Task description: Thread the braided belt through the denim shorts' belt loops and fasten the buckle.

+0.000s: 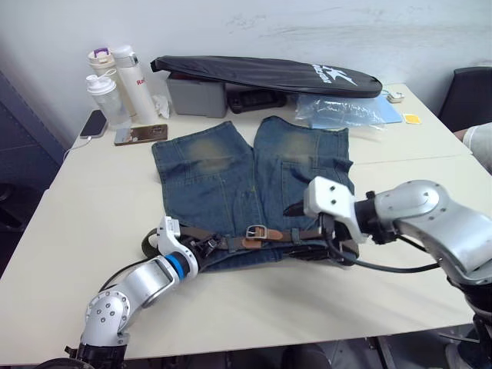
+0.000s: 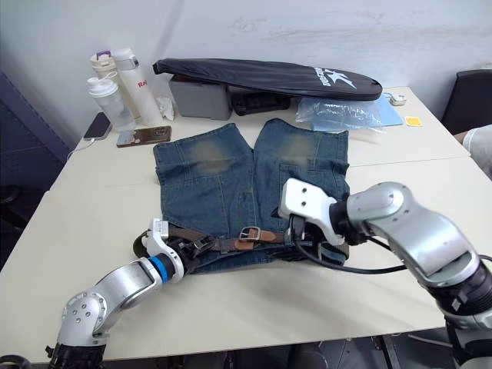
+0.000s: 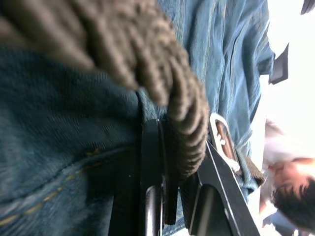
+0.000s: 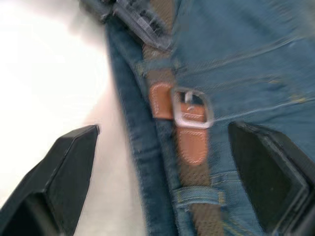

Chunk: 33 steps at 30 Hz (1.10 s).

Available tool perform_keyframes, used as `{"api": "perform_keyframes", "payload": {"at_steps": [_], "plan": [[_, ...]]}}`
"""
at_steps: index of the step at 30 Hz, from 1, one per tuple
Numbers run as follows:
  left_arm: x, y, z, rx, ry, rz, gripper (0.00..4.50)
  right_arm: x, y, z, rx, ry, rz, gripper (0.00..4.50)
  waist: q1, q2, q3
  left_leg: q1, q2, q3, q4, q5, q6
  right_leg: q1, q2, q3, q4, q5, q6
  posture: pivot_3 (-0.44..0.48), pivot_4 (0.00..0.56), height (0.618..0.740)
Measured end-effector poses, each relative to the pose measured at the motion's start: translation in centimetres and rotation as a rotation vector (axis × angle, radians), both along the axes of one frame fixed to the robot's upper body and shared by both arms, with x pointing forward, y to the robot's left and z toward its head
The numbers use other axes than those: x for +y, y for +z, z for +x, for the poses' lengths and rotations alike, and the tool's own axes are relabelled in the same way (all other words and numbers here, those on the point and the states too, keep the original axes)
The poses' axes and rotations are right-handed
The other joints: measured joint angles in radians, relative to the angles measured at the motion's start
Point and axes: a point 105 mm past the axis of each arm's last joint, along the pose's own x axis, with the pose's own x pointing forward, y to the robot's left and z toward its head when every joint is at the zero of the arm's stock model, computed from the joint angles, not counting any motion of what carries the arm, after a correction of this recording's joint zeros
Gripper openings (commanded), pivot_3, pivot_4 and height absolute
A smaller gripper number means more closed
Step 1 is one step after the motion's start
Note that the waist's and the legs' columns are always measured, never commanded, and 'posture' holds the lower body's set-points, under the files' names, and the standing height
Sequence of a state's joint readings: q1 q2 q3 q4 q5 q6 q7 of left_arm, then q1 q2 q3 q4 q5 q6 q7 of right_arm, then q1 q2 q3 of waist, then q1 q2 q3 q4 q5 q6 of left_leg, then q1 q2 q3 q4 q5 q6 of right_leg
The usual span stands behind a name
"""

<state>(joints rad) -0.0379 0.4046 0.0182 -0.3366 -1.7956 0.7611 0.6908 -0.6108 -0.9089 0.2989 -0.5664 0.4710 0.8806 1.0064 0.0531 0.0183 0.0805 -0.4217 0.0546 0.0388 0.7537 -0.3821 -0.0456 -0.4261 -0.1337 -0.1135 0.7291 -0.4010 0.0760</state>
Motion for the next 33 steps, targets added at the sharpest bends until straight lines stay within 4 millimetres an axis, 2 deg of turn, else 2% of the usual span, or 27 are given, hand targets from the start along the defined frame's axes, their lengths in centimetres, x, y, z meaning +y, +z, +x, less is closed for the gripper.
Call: {"api": "perform_keyframes", "payload": {"at_steps": [10, 14, 18, 21, 23, 24, 26, 28, 29, 32, 33], "plan": [[-0.3, 0.0, -0.3, -0.016, -0.075, 0.056, 0.0, 0.4, -0.1, 0.0, -0.043, 0.029, -0.01, 4.44, -0.001, -0.001, 0.0, 0.0, -0.001, 0.0, 0.0, 0.001, -0.001, 0.0, 0.0, 0.0, 0.0, 0.0, 0.0, 0.0, 0.15, 0.622], [-0.3, 0.0, -0.3, -0.022, -0.087, 0.066, 0.0, 0.8, -1.0, -0.1, -0.065, 0.066, -0.047, 4.44, -0.001, -0.001, 0.001, 0.0, -0.001, 0.0, -0.001, 0.001, -0.002, 0.0, 0.0, 0.0, 0.0, 0.0, 0.0, 0.0, 0.15, 0.622], [-0.4, 0.0, -0.5, -0.025, -0.117, 0.086, 0.0, 1.5, -3.2, -0.1, -0.165, 0.145, -0.111, 4.44, -0.001, -0.002, 0.001, 0.0, -0.001, 0.0, 0.0, 0.002, -0.005, 0.0, 0.0, 0.001, -0.001, 0.0, 0.001, 0.0, 0.15, 0.622], [-0.5, 0.0, -0.5, -0.028, -0.132, 0.092, 0.0, 2.2, -3.5, -0.2, -0.216, 0.19, -0.11, 4.44, -0.001, -0.002, 0.001, 0.0, -0.001, 0.0, 0.0, 0.005, -0.009, -0.001, -0.001, 0.002, 0.0, 0.0, 0.004, 0.0, 0.15, 0.622], [-0.5, 0.0, -0.5, -0.02, -0.134, 0.078, 0.92, 2.3, -3.4, -0.1, -0.23, 0.194, -0.107, 4.5, -0.001, -0.002, 0.002, 0.0, -0.001, 0.0, 0.0, 0.005, -0.009, -0.001, -0.001, 0.002, 0.0, 0.0, 0.003, 0.0, 0.15, 0.622], [-0.5, 0.0, -0.6, -0.016, -0.139, 0.069, 1.11, 2.4, -3.4, -0.1, -0.231, 0.193, -0.104, 4.5, -0.001, -0.003, 0.002, 0.0, -0.001, -0.001, 0.0, 0.005, -0.009, -0.001, -0.001, 0.002, 0.0, 0.0, 0.003, 0.0, 0.15, 0.622], [-0.5, 0.3, -0.8, -0.017, -0.155, 0.052, 2.06, 2.4, -3.6, -0.2, -0.223, 0.193, -0.1, 4.5, -0.001, -0.003, 0.002, 0.0, -0.001, -0.001, 0.0, 0.005, -0.009, -0.001, -0.001, 0.003, 0.0, 0.0, 0.003, 0.0, 0.15, 0.622], [-0.4, 0.9, -1.2, -0.023, -0.187, 0.054, 2.72, 2.4, -3.8, -0.2, -0.215, 0.193, -0.099, 4.5, -0.003, -0.003, 0.002, 0.0, -0.001, -0.001, 0.0, 0.004, -0.009, -0.001, -0.002, 0.004, 0.0, 0.0, 0.003, 0.0, 0.15, 0.622], [-0.3, 1.1, -1.5, -0.023, -0.206, 0.052, 3.28, 2.4, -3.8, -0.2, -0.216, 0.196, -0.099, 4.5, -0.004, -0.003, 0.002, 0.0, 0.0, -0.002, 0.0, 0.004, -0.009, -0.001, -0.002, 0.004, 0.0, 0.0, 0.003, 0.0, 0.15, 0.622], [0.3, 1.8, -2.7, -0.046, -0.277, 0.077, 4.44, 2.4, -3.6, -0.3, -0.23, 0.211, -0.102, 4.5, -0.009, -0.004, 0.003, 0.0, 0.0, -0.002, -0.001, 0.004, -0.011, -0.001, -0.001, 0.005, 0.0, 0.0, 0.003, 0.0, 0.15, 0.622], [0.7, 2.0, -3.1, -0.059, -0.311, 0.089, 4.44, 2.4, -3.6, -0.3, -0.237, 0.22, -0.102, 4.5, -0.012, -0.004, 0.003, 0.0, 0.0, -0.002, -0.001, 0.004, -0.011, -0.001, -0.001, 0.005, -0.001, 0.0, 0.003, 0.0, 0.15, 0.622]]}}
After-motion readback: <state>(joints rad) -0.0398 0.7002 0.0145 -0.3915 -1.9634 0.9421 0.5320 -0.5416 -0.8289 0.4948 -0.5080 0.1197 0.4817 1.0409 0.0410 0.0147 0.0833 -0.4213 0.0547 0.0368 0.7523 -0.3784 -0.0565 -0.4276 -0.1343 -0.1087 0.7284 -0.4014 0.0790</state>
